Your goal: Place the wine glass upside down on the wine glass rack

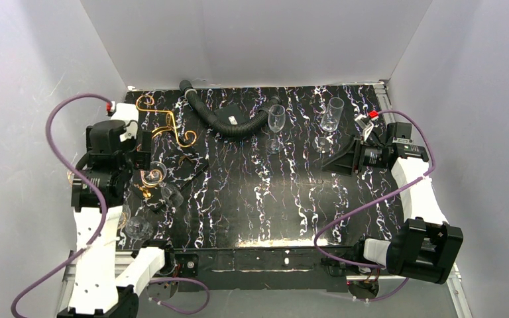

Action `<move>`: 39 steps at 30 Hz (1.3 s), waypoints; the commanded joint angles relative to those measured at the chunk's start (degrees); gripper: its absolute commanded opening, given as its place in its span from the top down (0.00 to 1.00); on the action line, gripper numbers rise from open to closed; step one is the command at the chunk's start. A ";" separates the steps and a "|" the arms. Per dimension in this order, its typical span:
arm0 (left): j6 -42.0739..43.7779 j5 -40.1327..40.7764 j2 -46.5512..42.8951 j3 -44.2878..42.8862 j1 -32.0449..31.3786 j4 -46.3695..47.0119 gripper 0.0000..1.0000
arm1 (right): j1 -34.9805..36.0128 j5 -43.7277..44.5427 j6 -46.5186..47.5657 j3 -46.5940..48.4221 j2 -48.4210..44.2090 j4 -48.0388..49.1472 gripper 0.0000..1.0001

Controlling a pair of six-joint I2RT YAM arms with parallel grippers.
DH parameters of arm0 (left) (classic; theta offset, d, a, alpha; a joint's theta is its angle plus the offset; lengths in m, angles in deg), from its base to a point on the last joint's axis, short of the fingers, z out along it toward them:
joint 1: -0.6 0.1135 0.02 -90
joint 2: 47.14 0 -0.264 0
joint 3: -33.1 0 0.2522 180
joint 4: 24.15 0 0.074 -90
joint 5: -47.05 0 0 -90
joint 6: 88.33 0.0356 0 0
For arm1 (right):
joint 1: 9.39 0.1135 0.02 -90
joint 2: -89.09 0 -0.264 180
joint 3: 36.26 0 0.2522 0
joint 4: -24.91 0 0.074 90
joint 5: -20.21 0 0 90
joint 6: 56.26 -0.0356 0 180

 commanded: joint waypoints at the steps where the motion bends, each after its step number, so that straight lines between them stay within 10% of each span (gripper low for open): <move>1: -12.46 -6.31 -3.01 -2.92 -0.05 -7.17 0.03 | -0.75 1.45 5.50 1.69 -1.53 -2.99 0.27; 18: -35.69 -42.01 -5.97 -0.45 -1.64 -9.54 0.02 | -2.08 27.28 13.58 27.90 3.99 -20.59 0.27; 39: -53.37 -53.33 13.60 -15.55 -4.27 5.80 0.02 | -2.01 39.69 5.09 66.59 28.50 -27.68 0.27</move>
